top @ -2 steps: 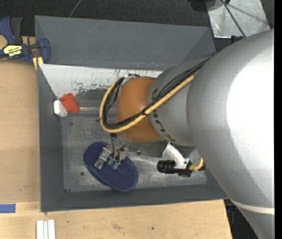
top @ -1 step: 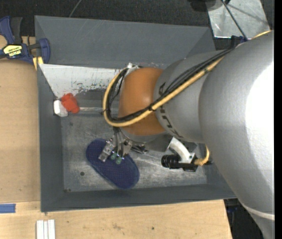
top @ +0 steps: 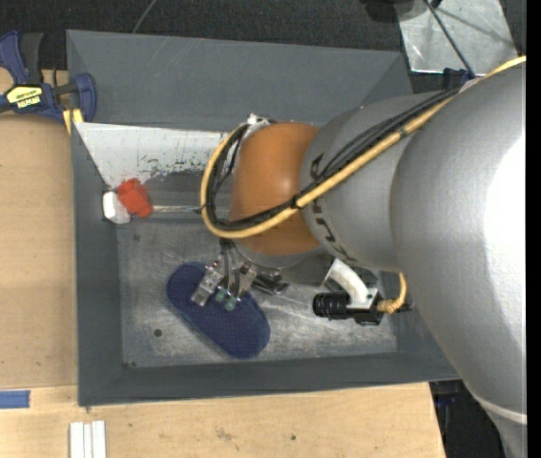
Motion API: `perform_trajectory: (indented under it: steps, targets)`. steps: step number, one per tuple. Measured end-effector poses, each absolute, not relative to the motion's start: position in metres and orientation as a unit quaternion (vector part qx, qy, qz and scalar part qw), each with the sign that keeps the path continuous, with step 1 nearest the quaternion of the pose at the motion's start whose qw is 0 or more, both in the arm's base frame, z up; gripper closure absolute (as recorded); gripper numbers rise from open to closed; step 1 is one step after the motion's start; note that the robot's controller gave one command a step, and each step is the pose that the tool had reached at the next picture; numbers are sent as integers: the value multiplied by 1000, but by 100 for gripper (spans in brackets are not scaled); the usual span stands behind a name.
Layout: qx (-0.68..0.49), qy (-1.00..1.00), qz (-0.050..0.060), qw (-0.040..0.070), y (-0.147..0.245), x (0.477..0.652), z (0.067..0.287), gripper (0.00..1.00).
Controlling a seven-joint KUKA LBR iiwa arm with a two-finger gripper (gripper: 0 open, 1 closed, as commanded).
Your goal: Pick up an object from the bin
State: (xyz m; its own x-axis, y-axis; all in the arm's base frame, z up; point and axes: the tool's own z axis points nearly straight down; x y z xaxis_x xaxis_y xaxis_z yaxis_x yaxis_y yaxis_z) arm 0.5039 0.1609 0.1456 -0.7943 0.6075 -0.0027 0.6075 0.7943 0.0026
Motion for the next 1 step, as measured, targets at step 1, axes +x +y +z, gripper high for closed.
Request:
perform_trajectory:
  steps: [1]
  targets:
    - [320, 947, 2, 3, 160, 506, 198, 100]
